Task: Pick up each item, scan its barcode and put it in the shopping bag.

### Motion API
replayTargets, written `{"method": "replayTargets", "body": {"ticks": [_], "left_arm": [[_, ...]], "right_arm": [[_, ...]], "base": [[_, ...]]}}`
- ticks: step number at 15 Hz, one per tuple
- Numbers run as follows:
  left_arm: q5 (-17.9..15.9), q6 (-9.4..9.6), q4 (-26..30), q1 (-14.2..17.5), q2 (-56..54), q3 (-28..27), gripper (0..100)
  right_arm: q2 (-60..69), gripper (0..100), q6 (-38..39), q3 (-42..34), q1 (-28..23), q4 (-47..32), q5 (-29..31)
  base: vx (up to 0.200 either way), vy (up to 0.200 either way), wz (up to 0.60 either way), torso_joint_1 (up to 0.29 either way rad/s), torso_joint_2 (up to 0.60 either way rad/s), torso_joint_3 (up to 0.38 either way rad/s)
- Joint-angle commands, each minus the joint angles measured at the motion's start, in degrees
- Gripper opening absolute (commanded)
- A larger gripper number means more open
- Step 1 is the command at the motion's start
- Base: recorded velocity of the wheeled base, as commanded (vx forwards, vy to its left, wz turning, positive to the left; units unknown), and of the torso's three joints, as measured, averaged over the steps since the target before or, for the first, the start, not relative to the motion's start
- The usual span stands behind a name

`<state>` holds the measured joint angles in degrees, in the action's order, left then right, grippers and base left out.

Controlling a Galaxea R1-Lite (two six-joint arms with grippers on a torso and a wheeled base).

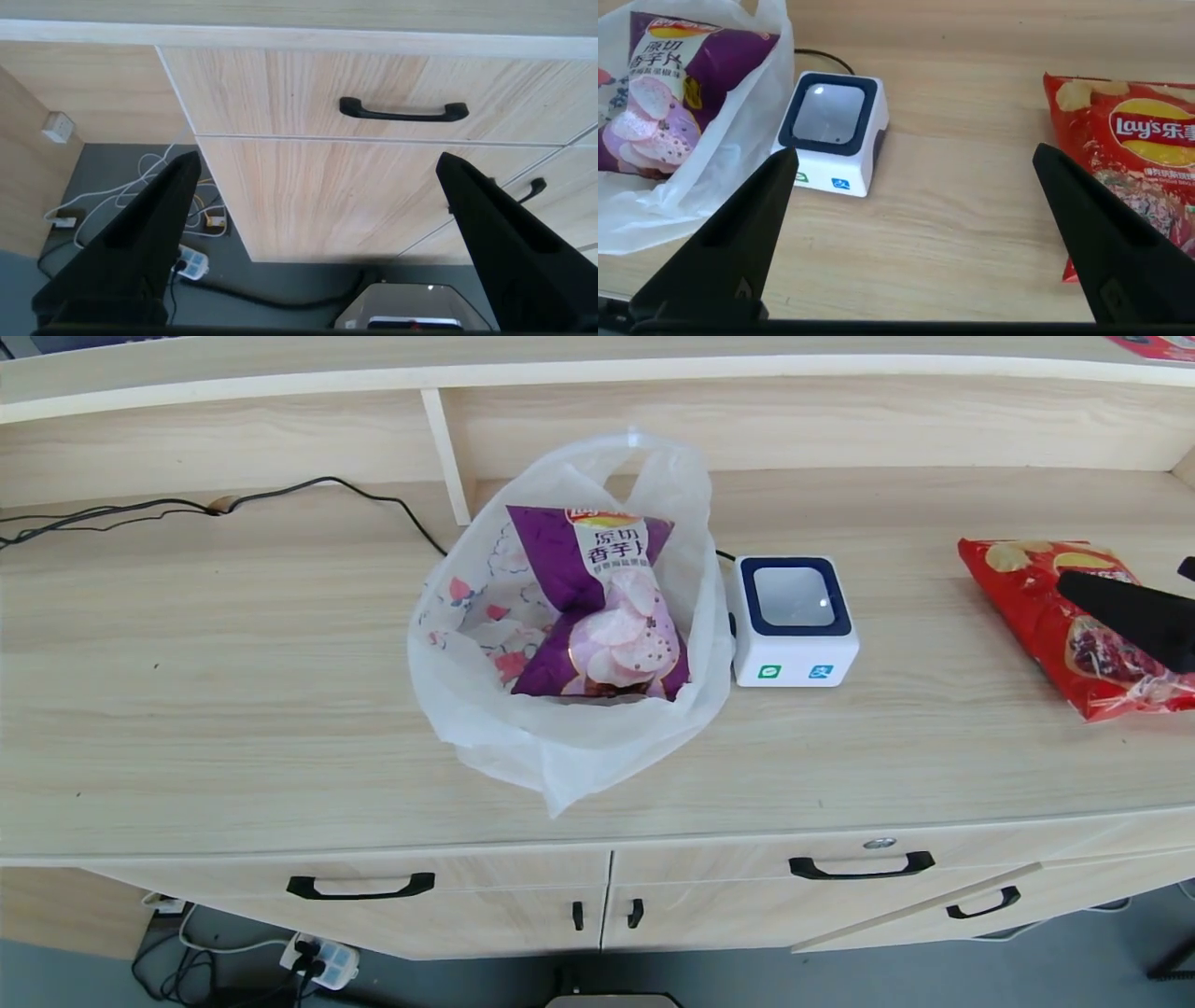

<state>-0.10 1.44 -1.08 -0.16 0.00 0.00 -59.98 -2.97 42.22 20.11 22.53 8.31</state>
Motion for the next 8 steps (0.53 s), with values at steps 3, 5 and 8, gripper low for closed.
{"method": "replayTargets", "body": {"ticks": [3,5,8], "left_arm": [[0.0,-0.03,-0.1,0.0,0.1,0.0,100],[0.0,0.06,-0.1,0.0,0.1,0.0,100],[0.0,0.14,0.0,0.0,0.1,0.0,100]], "right_arm": [[0.3,100,-0.2,-1.4,-0.5,-0.1,-0.1],[0.3,100,-0.2,-1.8,-0.5,-0.5,-0.1],[0.3,100,-0.4,-2.2,-0.5,-0.3,-0.1]], "base": [[0.000,0.000,0.00,0.000,0.00,0.000],[0.000,0.000,0.00,0.000,0.00,0.000],[0.000,-0.067,0.00,0.002,0.00,0.001]]}}
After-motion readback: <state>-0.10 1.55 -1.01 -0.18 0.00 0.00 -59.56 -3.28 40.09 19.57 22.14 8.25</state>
